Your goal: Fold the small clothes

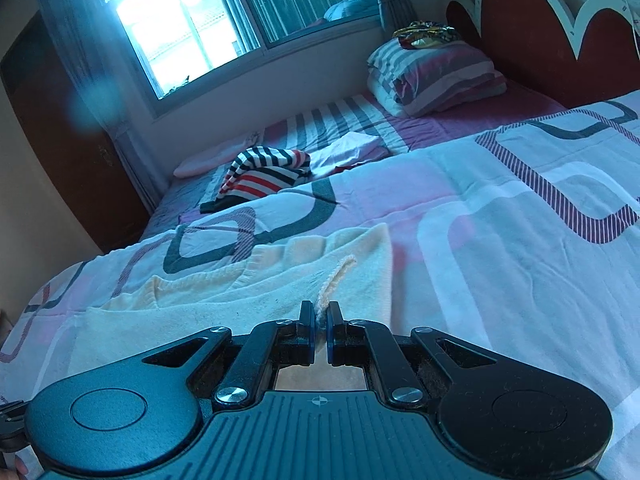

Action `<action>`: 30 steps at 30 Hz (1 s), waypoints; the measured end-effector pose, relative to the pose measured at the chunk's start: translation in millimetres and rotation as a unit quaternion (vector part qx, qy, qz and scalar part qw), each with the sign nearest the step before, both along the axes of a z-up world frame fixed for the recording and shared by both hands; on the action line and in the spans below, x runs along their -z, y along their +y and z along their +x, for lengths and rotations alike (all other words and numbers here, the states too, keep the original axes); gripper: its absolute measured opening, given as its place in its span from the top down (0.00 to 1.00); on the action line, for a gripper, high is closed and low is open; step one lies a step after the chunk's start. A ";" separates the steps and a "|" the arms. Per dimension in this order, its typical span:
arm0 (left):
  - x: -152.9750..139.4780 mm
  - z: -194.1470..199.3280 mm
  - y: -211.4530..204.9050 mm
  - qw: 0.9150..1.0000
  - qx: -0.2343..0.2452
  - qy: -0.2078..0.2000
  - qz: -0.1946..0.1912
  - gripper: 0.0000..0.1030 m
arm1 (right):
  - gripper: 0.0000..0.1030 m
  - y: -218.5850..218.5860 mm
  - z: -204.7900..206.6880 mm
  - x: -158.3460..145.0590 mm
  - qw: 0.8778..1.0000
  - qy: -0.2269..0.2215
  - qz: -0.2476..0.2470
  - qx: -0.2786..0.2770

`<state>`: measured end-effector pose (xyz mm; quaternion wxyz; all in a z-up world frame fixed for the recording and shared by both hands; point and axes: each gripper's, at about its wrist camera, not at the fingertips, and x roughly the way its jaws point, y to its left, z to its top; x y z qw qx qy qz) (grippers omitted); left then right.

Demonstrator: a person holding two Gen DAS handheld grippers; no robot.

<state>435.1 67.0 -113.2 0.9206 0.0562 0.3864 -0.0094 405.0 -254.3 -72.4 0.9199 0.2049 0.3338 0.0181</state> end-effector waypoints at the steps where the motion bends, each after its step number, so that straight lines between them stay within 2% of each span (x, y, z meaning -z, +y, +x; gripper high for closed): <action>1: 0.0 0.0 0.1 1.000 0.000 0.000 0.000 0.77 | 0.96 -0.9 -0.7 1.1 1.000 0.001 -0.001 0.000; 7: 0.3 1.1 1.6 1.000 0.001 0.003 -0.005 0.77 | 0.96 -4.9 -3.3 11.2 1.000 0.014 -0.001 0.000; 15: 0.6 2.5 -2.3 1.000 0.011 0.007 0.012 0.77 | 0.95 -7.5 -2.7 33.6 0.999 0.038 -0.001 0.002; 16: -0.2 2.6 -3.2 1.000 0.016 0.007 0.019 0.75 | 0.95 -9.1 -2.0 35.3 0.999 0.036 -0.002 0.005; 18: -8.0 -1.8 -2.7 1.000 0.010 -0.003 0.027 0.59 | 0.95 -13.6 -5.8 28.2 0.999 0.028 -0.003 0.022; 19: -14.2 -7.6 -1.2 0.999 0.013 -0.023 0.020 0.56 | 0.95 -14.4 -10.2 21.0 1.000 0.012 -0.005 0.029; 20: -21.5 -13.5 -0.2 0.999 0.018 -0.047 0.007 0.48 | 0.95 -13.6 -13.6 14.2 1.000 -0.005 -0.006 0.026; 22: -30.8 -14.7 -5.1 0.997 0.027 -0.071 -0.017 0.46 | 0.95 -1.1 -9.9 5.4 1.000 -0.016 -0.023 -0.003; 24: -28.9 -3.4 -21.4 0.996 0.048 -0.065 -0.027 0.44 | 0.95 16.8 -0.4 8.3 0.999 -0.007 -0.042 -0.033; 26: -16.6 9.3 -33.8 0.997 0.058 -0.039 -0.030 0.44 | 0.95 27.5 9.3 21.1 0.997 0.020 -0.056 -0.048; 27: -6.0 15.3 -36.0 0.998 0.058 -0.019 -0.033 0.43 | 0.95 29.1 13.9 29.9 0.995 0.045 -0.075 -0.041; 28: 3.2 19.2 -36.0 0.998 0.059 -0.002 -0.036 0.41 | 0.96 24.4 13.4 37.3 0.996 0.045 -0.075 -0.033; 29: 6.3 16.6 -34.1 0.997 0.065 -0.016 -0.039 0.39 | 0.96 19.3 13.0 36.6 0.996 0.047 -0.065 -0.024; 30: 6.6 17.5 -31.6 0.997 0.068 -0.012 -0.043 0.39 | 0.96 15.6 13.7 34.1 0.997 0.049 -0.058 -0.015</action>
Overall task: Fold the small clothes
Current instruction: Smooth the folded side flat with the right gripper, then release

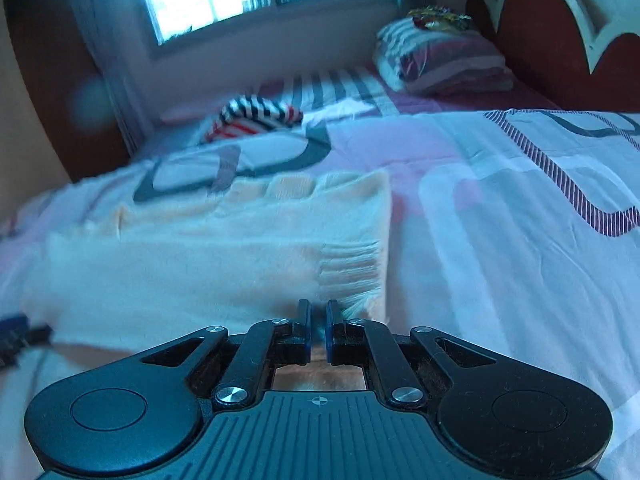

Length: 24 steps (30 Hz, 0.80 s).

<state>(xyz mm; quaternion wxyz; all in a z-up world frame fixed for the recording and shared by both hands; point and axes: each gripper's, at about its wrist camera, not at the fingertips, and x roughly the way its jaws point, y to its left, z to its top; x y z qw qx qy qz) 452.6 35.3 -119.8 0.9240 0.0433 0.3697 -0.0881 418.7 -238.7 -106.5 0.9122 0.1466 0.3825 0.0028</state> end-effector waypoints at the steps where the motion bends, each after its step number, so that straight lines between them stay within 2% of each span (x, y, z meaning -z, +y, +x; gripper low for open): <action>1: -3.8 2.9 1.4 1.000 0.001 0.003 -0.005 0.39 | 0.96 -2.8 1.3 -4.3 1.000 -0.011 0.000 0.009; 3: -11.1 10.5 4.6 1.000 0.000 -0.010 -0.023 0.34 | 0.95 -5.4 8.1 -9.8 0.999 -0.037 0.010 0.008; 5: -12.7 29.9 4.4 1.000 -0.001 -0.011 -0.028 0.34 | 0.95 -4.5 28.3 -9.3 0.999 -0.032 0.026 0.000; 8: -8.0 72.2 3.9 1.000 -0.004 -0.013 -0.008 0.34 | 0.95 4.4 56.3 1.3 1.000 -0.016 -0.017 -0.012; 10: 1.9 103.8 15.9 1.000 -0.011 0.009 -0.024 0.30 | 0.96 1.5 63.7 12.6 1.000 -0.011 -0.020 -0.014; 13: 2.2 121.3 32.7 0.999 -0.020 0.007 -0.039 0.32 | 0.96 -1.0 60.3 15.6 0.999 -0.019 -0.026 -0.023; 15: -7.2 114.6 39.4 0.998 -0.041 0.002 -0.040 0.36 | 0.95 -1.2 57.2 12.2 0.999 -0.019 -0.025 -0.009; 16: -13.1 105.2 40.5 0.997 -0.046 -0.008 -0.054 0.35 | 0.95 0.2 54.6 6.8 0.999 -0.030 -0.020 0.001; 18: -20.5 89.7 27.2 0.997 -0.027 -0.017 -0.076 0.31 | 0.95 11.8 53.5 -3.2 0.998 -0.057 0.010 0.000; 20: -23.0 78.2 -3.5 0.998 0.000 -0.023 -0.061 0.29 | 0.95 42.4 62.7 -7.3 0.997 -0.057 0.039 -0.038; 22: -19.4 70.4 -34.6 0.998 0.022 -0.030 -0.041 0.28 | 0.95 80.4 70.7 -5.7 0.995 -0.048 0.034 -0.083; 24: -10.5 65.9 -53.8 0.999 0.036 -0.018 -0.031 0.30 | 0.95 107.8 71.6 -1.2 0.992 -0.050 0.015 -0.118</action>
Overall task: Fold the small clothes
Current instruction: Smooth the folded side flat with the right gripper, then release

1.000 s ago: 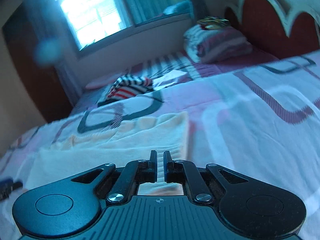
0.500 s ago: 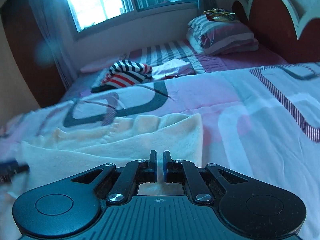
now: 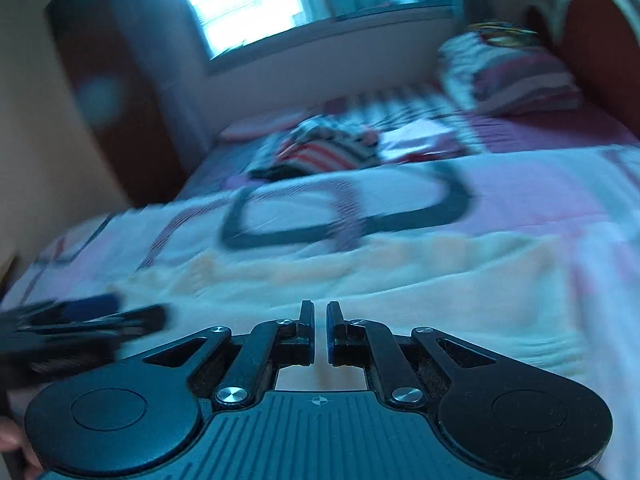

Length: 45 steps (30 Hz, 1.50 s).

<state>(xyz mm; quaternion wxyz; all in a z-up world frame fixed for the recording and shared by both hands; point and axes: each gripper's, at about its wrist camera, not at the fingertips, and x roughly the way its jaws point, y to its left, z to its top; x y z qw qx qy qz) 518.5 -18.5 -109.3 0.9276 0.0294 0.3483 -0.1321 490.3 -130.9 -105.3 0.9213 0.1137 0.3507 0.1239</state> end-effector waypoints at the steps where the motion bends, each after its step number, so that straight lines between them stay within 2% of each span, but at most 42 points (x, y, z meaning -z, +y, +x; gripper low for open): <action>1: 4.4 -1.1 -2.5 1.000 -0.003 0.002 0.005 0.33 | 0.95 10.3 -0.7 4.6 1.000 -0.001 -0.016 -0.009; 4: 14.5 -1.6 10.9 1.000 -0.003 -0.001 0.020 0.30 | 0.95 3.1 -6.5 11.4 0.999 -0.010 -0.033 -0.019; 8: 11.8 -11.7 58.0 0.999 -0.033 -0.012 0.040 0.28 | 0.95 -65.6 -19.5 9.9 0.994 0.002 -0.065 0.092; 10: 14.9 -15.0 78.9 0.999 -0.040 -0.007 0.023 0.21 | 0.95 -98.4 -22.1 15.3 0.991 0.018 -0.052 0.124; 11: 15.1 -14.6 84.7 0.999 -0.044 -0.001 0.010 0.19 | 0.95 -104.9 -20.8 15.6 0.992 0.020 -0.039 0.118; 12: 13.1 -14.4 85.1 0.999 -0.048 0.001 0.006 0.20 | 0.95 -104.0 -18.3 12.6 0.992 0.024 -0.047 0.113; 14: 3.7 -20.8 76.1 0.998 -0.056 -0.014 0.016 0.27 | 0.95 -93.6 -20.0 0.1 0.991 0.008 -0.068 0.118; 16: -5.2 -32.4 61.7 0.998 -0.046 -0.029 0.009 0.27 | 0.95 -80.3 -30.5 -12.4 0.993 -0.018 -0.054 0.103; 17: -7.7 -39.1 50.3 0.999 -0.034 -0.035 0.007 0.25 | 0.95 -70.9 -34.4 -14.2 0.995 -0.016 -0.044 0.090; 21: -0.2 -51.7 -1.2 0.999 0.008 -0.030 0.039 0.25 | 0.95 -12.4 -52.7 -5.8 0.999 -0.003 -0.042 0.002; 24: 8.9 -55.7 -12.8 0.999 0.010 -0.015 0.041 0.27 | 0.95 7.1 -63.7 3.1 0.998 -0.007 -0.057 -0.013; 27: 13.4 -58.3 3.9 0.999 -0.013 -0.010 0.043 0.24 | 0.95 -7.5 -68.9 6.2 0.998 -0.006 -0.059 0.000; 29: 14.4 -60.5 26.0 0.999 -0.031 -0.004 0.031 0.24 | 0.95 -35.1 -73.3 5.8 0.996 0.003 -0.078 0.050; 31: 13.4 -63.9 42.7 0.999 -0.036 0.002 0.015 0.24 | 0.95 -67.6 -80.2 8.5 0.993 0.014 -0.073 0.090; 33: 12.1 -65.9 40.2 0.999 -0.035 0.003 0.026 0.25 | 0.95 -82.3 -84.7 9.3 0.995 0.016 -0.053 0.087; 38: 8.8 -67.1 32.4 0.998 -0.048 0.005 0.039 0.26 | 0.95 -77.4 -89.4 -9.7 0.992 -0.006 -0.087 0.090; 40: 12.5 -66.6 35.6 0.998 -0.049 0.011 0.036 0.25 | 0.95 -82.2 -84.5 2.7 0.990 0.029 -0.100 0.092; 45: 9.3 -67.6 41.0 0.997 -0.053 0.011 0.051 0.25 | 0.95 -83.6 -92.6 -6.0 0.991 -0.002 -0.109 0.083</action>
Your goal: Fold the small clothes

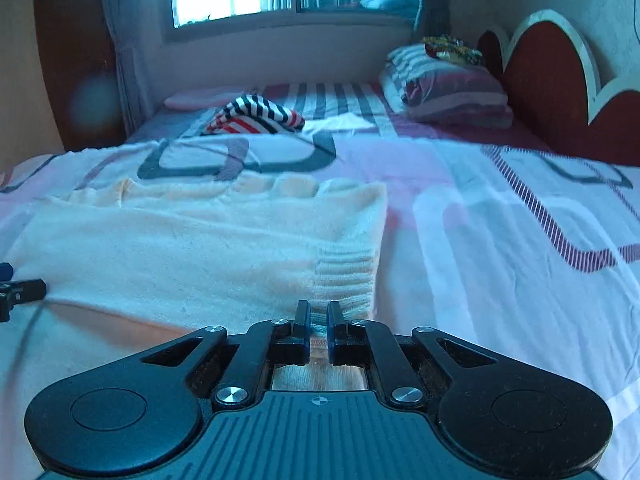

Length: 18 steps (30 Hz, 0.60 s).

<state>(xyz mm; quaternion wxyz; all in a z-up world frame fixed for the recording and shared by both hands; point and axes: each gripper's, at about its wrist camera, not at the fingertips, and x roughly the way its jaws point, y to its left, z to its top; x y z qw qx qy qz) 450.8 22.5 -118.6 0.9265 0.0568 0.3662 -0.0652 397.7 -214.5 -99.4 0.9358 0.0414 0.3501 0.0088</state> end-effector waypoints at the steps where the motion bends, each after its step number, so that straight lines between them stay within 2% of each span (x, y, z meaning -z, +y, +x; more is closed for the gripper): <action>1: 1.5 0.7 2.0 1.000 -0.001 0.002 0.000 0.25 | 0.95 -2.5 3.2 4.0 1.000 0.012 0.002 0.004; 2: 2.3 1.3 3.6 1.000 0.000 0.003 -0.004 0.24 | 0.95 -5.6 7.8 10.5 0.999 0.030 0.007 0.006; 9: 4.8 4.9 2.9 1.000 -0.007 0.008 0.002 0.16 | 0.95 -8.2 7.8 12.9 1.000 0.025 0.003 -0.007; 18: 1.7 7.9 -2.6 0.999 -0.021 0.023 0.018 0.15 | 0.95 -16.4 6.8 12.2 0.999 0.026 0.018 -0.023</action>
